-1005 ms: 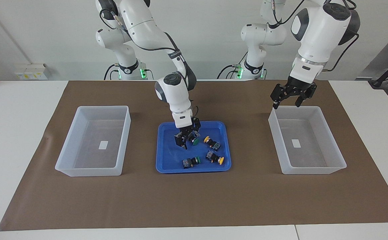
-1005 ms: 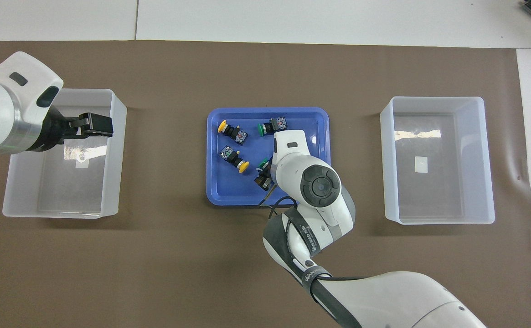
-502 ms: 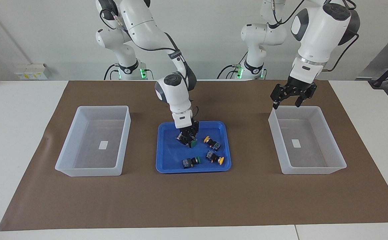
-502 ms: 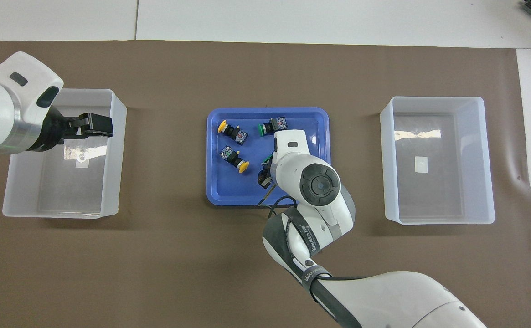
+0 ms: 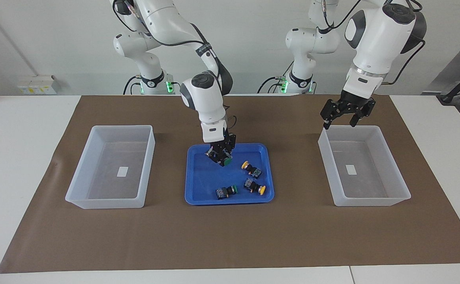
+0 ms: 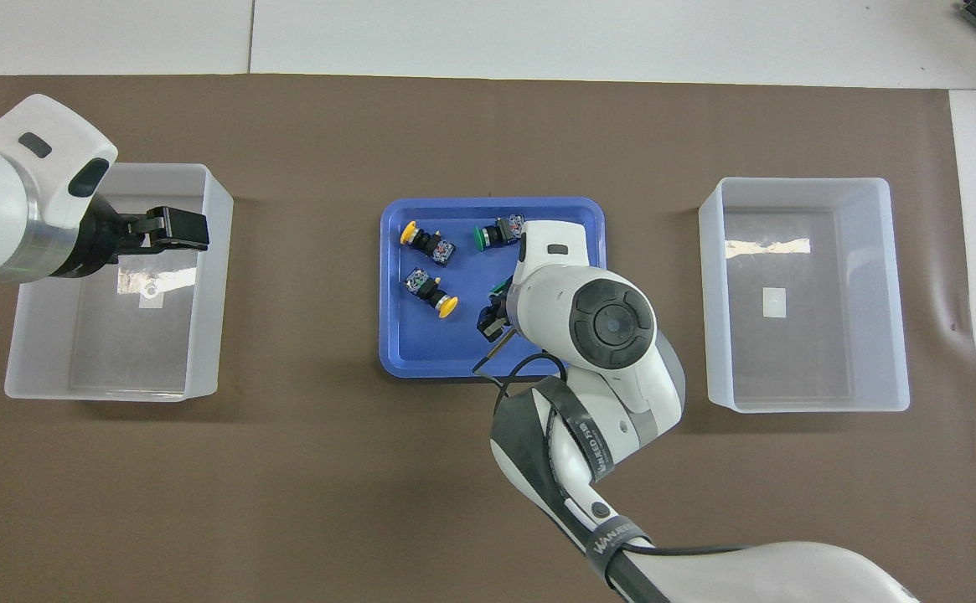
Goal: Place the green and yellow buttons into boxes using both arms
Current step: 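Carry the green button to its bin while the left gripper reaches the tray, then open the right gripper over the bin while the left gripper grasps a yellow button, then return the right gripper to the tray while the left gripper carries the yellow button, then release the yellow button into the bin while the right gripper grasps a green button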
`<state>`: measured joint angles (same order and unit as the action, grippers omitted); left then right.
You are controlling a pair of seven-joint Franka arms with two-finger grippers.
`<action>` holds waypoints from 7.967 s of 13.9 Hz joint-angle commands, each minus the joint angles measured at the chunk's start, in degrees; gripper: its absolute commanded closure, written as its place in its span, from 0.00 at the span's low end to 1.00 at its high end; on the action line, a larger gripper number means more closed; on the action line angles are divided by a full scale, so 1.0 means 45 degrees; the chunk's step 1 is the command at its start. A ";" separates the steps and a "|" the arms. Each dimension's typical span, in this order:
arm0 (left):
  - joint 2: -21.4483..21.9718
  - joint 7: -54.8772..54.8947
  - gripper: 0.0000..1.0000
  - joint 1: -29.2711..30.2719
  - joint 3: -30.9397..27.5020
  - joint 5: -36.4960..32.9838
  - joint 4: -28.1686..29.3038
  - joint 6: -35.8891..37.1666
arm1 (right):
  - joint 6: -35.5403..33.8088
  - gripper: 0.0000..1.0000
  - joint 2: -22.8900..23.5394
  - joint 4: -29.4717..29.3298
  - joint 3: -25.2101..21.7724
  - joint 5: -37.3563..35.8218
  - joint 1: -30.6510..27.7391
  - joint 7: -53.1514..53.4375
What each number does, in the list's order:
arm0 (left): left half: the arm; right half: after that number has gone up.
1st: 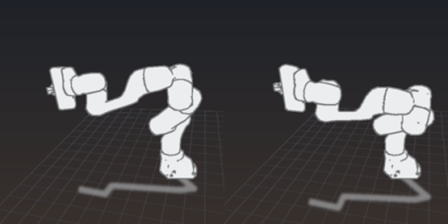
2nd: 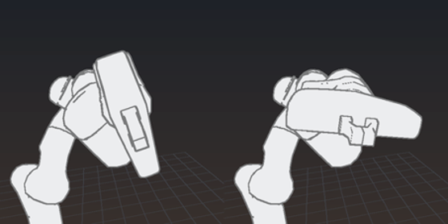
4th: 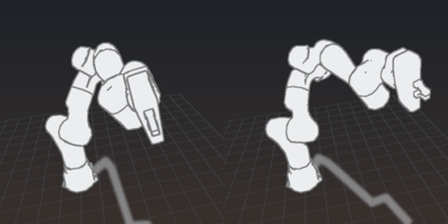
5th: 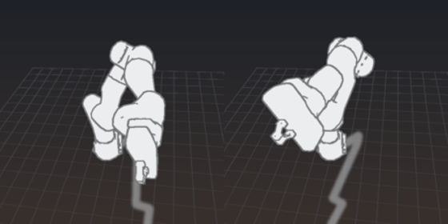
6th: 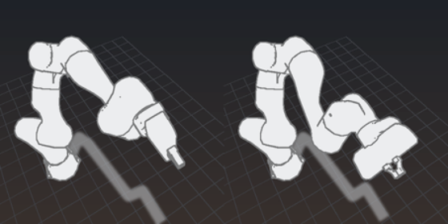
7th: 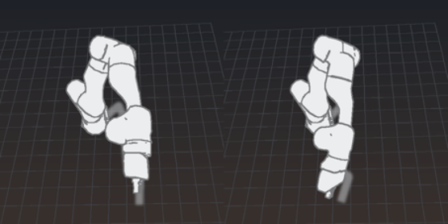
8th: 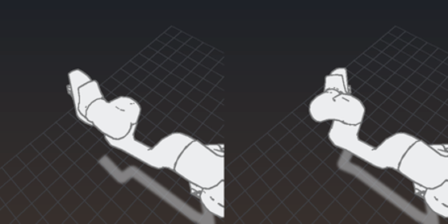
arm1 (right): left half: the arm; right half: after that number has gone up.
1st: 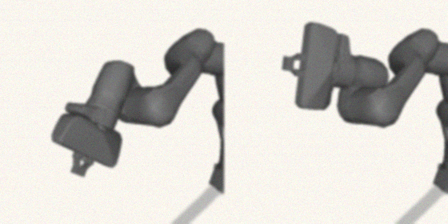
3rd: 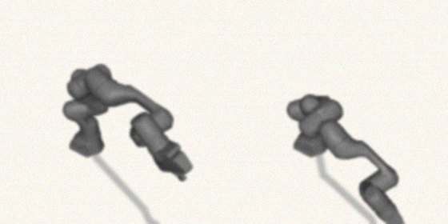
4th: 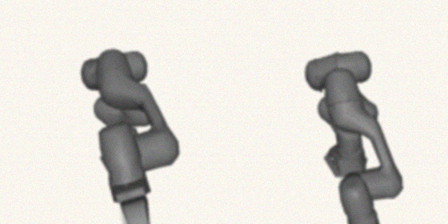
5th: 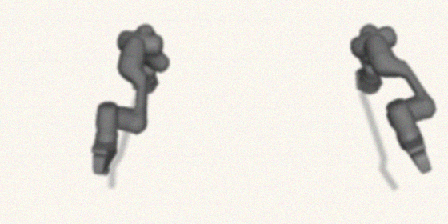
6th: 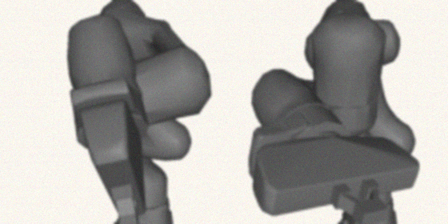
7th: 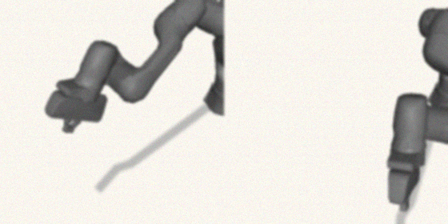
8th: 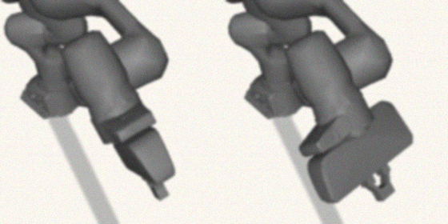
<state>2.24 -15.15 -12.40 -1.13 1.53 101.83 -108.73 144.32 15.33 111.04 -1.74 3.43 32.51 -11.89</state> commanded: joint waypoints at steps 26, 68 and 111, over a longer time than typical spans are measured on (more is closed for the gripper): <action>-0.4442 -0.5050 0.00 -0.4664 -0.0042 0.0089 0.1336 -0.6560 | -0.0979 0.81 -0.1180 0.2433 0.0056 0.1190 -0.8065 -0.4234; -0.5967 -1.1653 0.29 -0.4939 -0.0061 0.0382 0.1043 -0.7165 | -0.5766 0.00 -0.3817 -0.0340 0.1091 0.0702 -0.5586 0.4025; -0.3918 0.3675 0.87 0.1701 -0.0374 -0.0318 -0.1442 -0.2044 | -0.1938 0.00 0.4796 -0.6219 0.1110 -0.2540 -0.1542 1.3423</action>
<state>-18.91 -2.05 -5.32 -3.09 1.86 89.57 -114.46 133.82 35.40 84.74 3.10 -6.23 25.69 47.32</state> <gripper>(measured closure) 0.599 0.000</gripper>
